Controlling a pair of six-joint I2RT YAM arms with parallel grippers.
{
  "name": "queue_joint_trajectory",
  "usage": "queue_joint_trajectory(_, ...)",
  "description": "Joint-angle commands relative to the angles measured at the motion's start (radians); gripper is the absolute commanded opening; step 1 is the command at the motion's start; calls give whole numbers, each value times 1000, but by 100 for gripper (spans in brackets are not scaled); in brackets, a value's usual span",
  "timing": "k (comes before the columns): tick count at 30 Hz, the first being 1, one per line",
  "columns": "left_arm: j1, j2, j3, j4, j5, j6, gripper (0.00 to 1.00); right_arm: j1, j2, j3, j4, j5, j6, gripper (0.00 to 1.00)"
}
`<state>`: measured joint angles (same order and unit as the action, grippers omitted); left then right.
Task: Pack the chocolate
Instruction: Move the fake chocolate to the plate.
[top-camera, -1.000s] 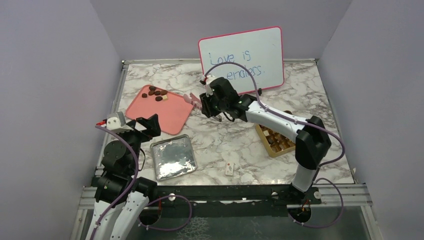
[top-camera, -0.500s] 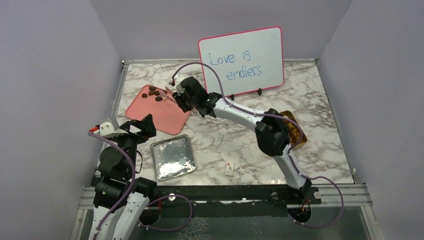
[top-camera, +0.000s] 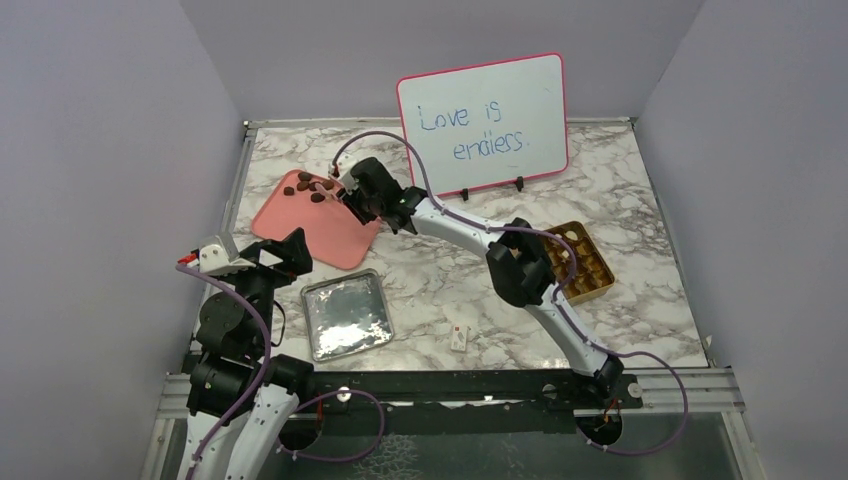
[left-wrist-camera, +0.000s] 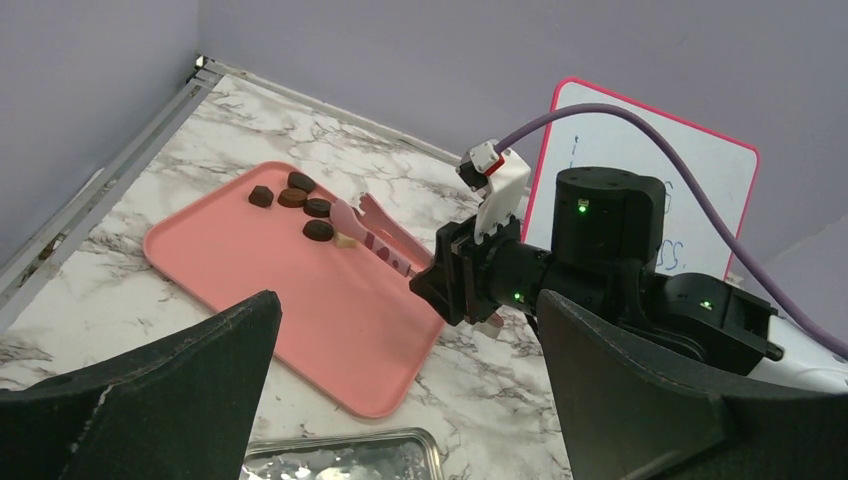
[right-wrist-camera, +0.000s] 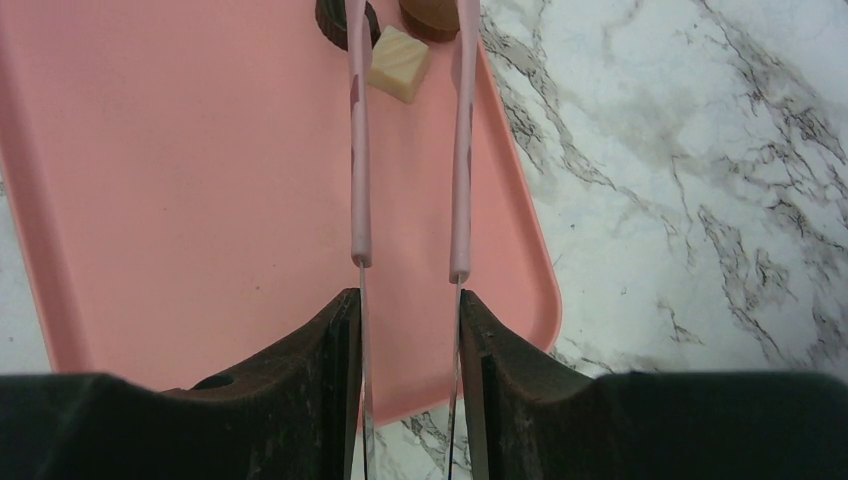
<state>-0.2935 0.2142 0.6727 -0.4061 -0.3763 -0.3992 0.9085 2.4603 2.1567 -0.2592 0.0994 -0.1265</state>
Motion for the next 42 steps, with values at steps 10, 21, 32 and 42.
queue_joint_trajectory(10, 8, 15, 11, 13, -23, 5, 99, 5, 95, 121, -71, -28, 35, 42)
queue_joint_trajectory(21, 7, 32, 14, 17, -9, 6, 99, 5, 126, 203, -207, -43, 114, 42)
queue_joint_trajectory(32, 6, 27, 12, 16, -9, 7, 99, 6, 147, 226, -203, -20, 109, 39)
queue_joint_trajectory(42, 6, 22, 10, 14, -13, 6, 99, 13, 78, 175, -203, -70, 119, 32)
